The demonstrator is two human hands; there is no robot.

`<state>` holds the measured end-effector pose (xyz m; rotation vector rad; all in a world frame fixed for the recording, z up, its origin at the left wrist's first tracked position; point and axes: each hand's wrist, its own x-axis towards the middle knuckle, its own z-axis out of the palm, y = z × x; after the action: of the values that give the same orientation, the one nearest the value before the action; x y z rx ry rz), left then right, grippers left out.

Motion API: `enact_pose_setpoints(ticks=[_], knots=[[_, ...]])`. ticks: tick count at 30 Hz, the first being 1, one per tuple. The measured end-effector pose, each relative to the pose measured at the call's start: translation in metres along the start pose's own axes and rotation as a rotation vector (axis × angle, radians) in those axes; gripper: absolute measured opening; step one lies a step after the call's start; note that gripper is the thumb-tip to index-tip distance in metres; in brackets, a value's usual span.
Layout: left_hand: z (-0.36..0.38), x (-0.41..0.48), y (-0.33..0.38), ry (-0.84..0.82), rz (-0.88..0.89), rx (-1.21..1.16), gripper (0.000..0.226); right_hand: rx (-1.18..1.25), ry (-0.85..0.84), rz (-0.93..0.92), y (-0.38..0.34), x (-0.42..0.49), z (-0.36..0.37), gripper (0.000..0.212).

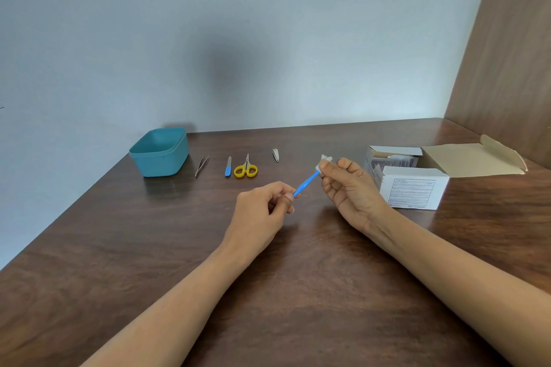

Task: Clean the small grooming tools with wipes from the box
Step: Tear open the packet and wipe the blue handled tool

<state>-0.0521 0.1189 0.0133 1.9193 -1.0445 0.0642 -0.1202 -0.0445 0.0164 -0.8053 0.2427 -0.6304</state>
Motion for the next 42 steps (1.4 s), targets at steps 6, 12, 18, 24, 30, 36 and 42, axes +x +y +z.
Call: enact_pose_setpoints(ticks=[6,12,18,24,30,36,42], knots=[[0.0008,0.0005,-0.001,-0.001,-0.001,-0.006,0.017,-0.037,0.0,-0.02,0.0007,0.0014,-0.0006,0.03],[0.0002,0.0003,-0.0005,-0.002,-0.011,-0.009,0.017,0.033,-0.013,0.014,0.0007,0.0023,-0.0023,0.027],[0.0003,-0.0001,0.0,-0.017,-0.017,-0.006,0.017,0.029,-0.016,0.022,0.0006,0.0026,-0.0014,0.026],[0.0007,-0.0002,0.0,-0.015,-0.011,-0.009,0.016,-0.049,0.002,-0.02,0.0013,0.0016,-0.0013,0.027],[-0.0001,0.0001,-0.0006,-0.025,-0.025,-0.013,0.016,-0.007,-0.014,-0.04,0.0008,-0.0006,-0.0008,0.027],[0.0006,0.0006,-0.0005,-0.036,-0.02,-0.023,0.017,-0.01,-0.001,-0.067,-0.0007,-0.0037,0.003,0.028],[0.0005,0.0001,0.0,-0.046,-0.01,-0.02,0.016,-0.085,0.024,-0.108,0.0001,-0.0033,0.0022,0.028]])
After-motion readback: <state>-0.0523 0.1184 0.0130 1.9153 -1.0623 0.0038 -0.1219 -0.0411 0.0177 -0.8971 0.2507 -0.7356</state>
